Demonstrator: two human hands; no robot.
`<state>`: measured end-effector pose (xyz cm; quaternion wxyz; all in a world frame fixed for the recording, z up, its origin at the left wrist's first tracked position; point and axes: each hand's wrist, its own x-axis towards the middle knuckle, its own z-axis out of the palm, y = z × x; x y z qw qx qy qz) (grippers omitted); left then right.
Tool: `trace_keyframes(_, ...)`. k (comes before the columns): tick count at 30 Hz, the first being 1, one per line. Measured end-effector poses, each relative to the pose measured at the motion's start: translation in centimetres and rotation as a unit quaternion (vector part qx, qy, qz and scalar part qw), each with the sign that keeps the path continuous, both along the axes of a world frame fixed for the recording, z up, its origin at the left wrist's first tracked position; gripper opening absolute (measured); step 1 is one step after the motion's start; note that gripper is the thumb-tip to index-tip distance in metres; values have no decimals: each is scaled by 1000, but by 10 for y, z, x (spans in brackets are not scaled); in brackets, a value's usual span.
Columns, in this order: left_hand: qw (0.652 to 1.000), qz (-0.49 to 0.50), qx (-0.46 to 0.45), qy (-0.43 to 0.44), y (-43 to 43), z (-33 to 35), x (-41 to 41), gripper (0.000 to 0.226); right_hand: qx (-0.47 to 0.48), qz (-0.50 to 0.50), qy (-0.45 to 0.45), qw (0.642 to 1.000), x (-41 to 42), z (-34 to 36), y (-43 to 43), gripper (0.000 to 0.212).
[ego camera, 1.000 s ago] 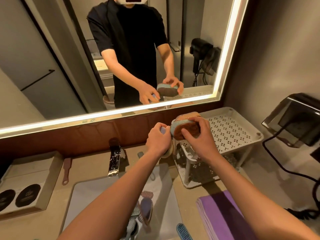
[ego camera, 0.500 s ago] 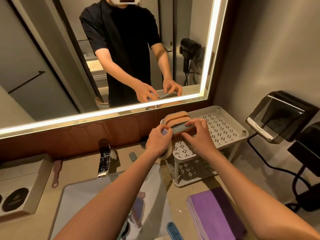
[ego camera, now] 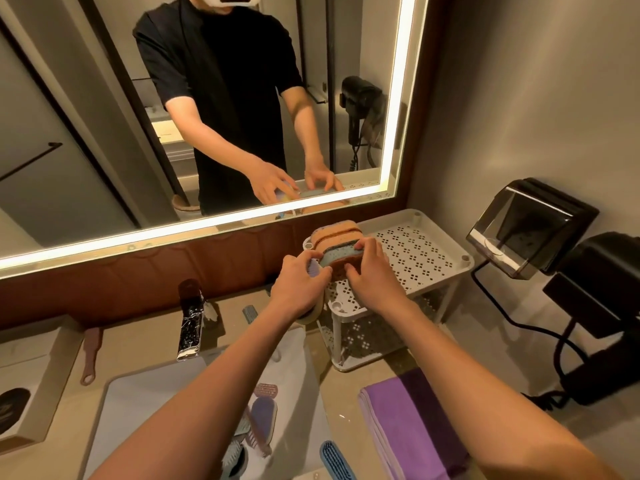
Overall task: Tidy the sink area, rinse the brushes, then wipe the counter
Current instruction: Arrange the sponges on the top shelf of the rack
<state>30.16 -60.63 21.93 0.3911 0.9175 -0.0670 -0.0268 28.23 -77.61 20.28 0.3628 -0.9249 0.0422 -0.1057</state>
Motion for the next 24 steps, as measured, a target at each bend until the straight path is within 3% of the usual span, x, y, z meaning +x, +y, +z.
trace_keyframes(4,997,47,-63,-28,1,12,-1,36,0,-11,0,1000,-2,1,4,49)
trace_keyframes(7,984,53,-169,-18,-2,26,-1,24,23,-3,-63,998,-7,5,5,42)
trace_keyframes(12,950,41,-308,23,-11,46,1,28,15,25,-186,982,-23,30,8,32)
trace_keyframes(16,937,38,-346,34,-25,50,-8,28,-15,55,-161,985,-30,37,9,31)
trace_keyframes(20,926,44,-372,31,-32,48,-17,31,75,31,-128,988,-28,29,4,40)
trace_keyframes(24,959,10,-282,-22,-28,38,-21,31,96,12,-107,990,-25,23,-6,43)
